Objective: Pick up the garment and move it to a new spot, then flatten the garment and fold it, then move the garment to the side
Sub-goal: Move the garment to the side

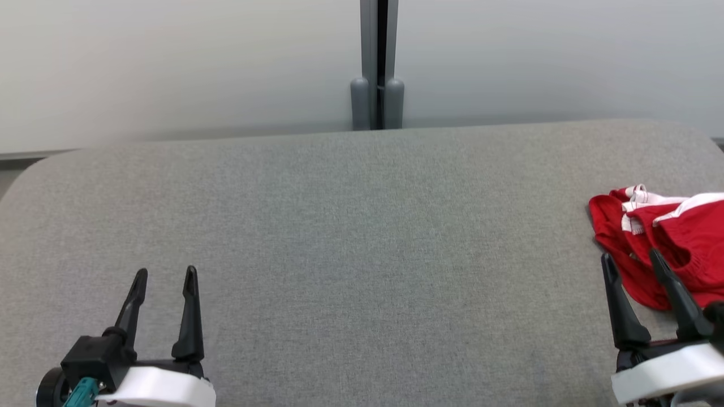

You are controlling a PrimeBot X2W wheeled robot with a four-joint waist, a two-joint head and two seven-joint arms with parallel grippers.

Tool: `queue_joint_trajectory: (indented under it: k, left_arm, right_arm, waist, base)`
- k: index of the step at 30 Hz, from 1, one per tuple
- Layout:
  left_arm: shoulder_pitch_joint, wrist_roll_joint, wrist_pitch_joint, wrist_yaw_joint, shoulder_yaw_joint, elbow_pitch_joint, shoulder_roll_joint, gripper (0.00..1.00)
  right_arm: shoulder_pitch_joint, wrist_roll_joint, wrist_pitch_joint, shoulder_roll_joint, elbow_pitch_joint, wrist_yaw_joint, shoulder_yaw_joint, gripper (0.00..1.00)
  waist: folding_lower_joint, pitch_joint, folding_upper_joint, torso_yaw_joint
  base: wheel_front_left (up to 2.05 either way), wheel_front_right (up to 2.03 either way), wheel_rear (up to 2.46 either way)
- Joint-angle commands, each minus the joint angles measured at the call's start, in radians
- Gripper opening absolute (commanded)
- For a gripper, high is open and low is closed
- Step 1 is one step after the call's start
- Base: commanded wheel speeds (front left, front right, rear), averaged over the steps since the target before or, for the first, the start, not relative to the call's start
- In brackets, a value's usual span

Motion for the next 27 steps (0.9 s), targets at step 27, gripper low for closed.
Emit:
queue_joint_trajectory:
  k: [27]
  left_arm:
    - [0.095,-0.022,0.045,-0.016,-0.019,0.032,0.061,1.0]
  right_arm:
    - [0.168,-0.035,0.084,0.03,-0.09,-0.002,-0.038,1.0]
  waist:
    - [0.0,-0.137,-0.0001,0.006]
  base:
    - [0.0,0.0,0.0]
